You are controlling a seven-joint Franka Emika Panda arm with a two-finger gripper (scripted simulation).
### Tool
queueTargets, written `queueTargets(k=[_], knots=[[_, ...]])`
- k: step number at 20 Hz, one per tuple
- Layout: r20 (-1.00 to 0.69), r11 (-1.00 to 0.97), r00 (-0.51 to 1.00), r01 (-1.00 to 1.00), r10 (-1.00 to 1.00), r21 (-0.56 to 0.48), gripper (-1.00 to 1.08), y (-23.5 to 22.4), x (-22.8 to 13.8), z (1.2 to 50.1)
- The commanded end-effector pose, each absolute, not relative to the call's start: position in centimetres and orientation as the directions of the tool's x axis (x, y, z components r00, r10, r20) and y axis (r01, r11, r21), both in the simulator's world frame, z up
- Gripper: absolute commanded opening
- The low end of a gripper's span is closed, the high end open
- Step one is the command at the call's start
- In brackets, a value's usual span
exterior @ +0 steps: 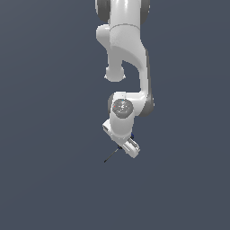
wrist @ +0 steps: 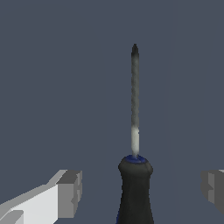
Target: Pick up the object and move it to a goal position.
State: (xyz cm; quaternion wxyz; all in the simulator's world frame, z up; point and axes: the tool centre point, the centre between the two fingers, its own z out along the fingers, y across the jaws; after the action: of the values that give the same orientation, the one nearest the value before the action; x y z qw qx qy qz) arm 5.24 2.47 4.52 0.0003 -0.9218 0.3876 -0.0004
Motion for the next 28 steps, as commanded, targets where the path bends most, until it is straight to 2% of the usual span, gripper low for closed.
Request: queueTargets(k=[1,9,10,28], knots=[[0.000,-0.699,0.699,-0.716,-0.716,0.000,1.00,2.5,5.1,3.1],[0.000,-0.698,0.698,-0.716,-0.716,0.000,1.00,2.5,5.3,1.5],[0.000,-0.698,0.698,-0.716,-0.716,0.000,-1.00,2.5,5.3,1.5],[0.000,-0.698,0.698,-0.716,-0.716,0.000,-1.00,2.4,4.5,2.5]])
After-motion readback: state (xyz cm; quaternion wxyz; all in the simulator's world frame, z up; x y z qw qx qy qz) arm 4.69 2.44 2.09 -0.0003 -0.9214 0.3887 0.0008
